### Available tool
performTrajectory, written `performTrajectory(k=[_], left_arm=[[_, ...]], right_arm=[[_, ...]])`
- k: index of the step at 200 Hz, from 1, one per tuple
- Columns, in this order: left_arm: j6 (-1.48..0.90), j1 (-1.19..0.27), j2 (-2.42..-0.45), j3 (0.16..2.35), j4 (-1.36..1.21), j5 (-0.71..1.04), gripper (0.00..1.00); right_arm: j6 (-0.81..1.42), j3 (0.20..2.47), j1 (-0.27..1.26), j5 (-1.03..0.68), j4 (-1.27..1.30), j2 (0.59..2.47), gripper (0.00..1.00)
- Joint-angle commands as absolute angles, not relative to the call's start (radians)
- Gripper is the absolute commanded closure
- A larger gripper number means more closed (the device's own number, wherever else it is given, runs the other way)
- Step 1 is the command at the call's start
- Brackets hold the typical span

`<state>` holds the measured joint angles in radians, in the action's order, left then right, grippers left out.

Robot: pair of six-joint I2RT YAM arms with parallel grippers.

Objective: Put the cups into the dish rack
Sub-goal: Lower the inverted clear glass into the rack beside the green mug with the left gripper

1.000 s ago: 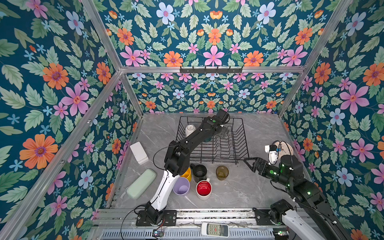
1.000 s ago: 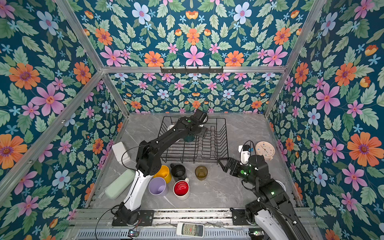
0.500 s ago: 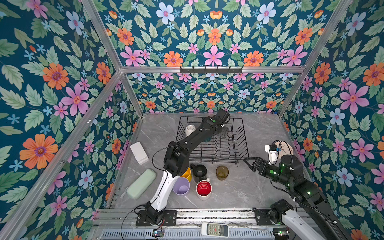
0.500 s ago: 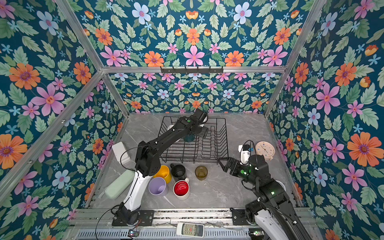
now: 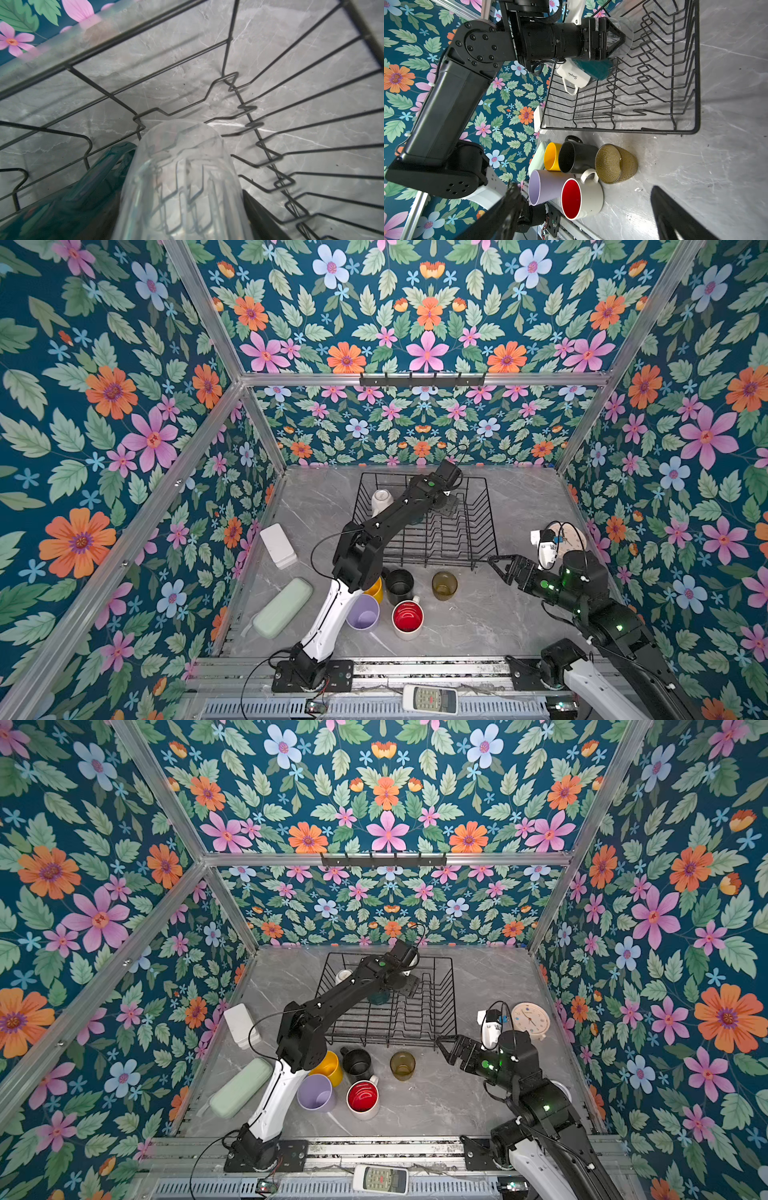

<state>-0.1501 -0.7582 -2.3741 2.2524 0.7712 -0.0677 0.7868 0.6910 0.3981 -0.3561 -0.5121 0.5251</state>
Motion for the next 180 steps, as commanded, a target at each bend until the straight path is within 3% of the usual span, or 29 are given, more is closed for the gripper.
performTrajectory(k=[1, 53, 99, 180], left_arm=[[-0.135, -0.762, -2.389, 2.259, 0.827, -0.031, 0.62], [-0.130, -0.761, -2.408, 2.264, 0.818, -0.047, 0.37], [-0.128, -0.761, -2.405, 2.262, 0.815, -0.060, 0.05], [-0.145, -0.762, -2.312, 2.187, 0.748, -0.052, 0.02]], right_arm=[[0.789, 0.693, 0.398, -0.356, -0.500, 0.521, 0.05], [0.792, 0.687, 0.398, -0.354, -0.496, 0.520, 0.05], [0.793, 0.687, 0.399, -0.356, -0.492, 0.523, 0.05], [0.777, 0.703, 0.399, -0.344, -0.515, 0.531, 0.05]])
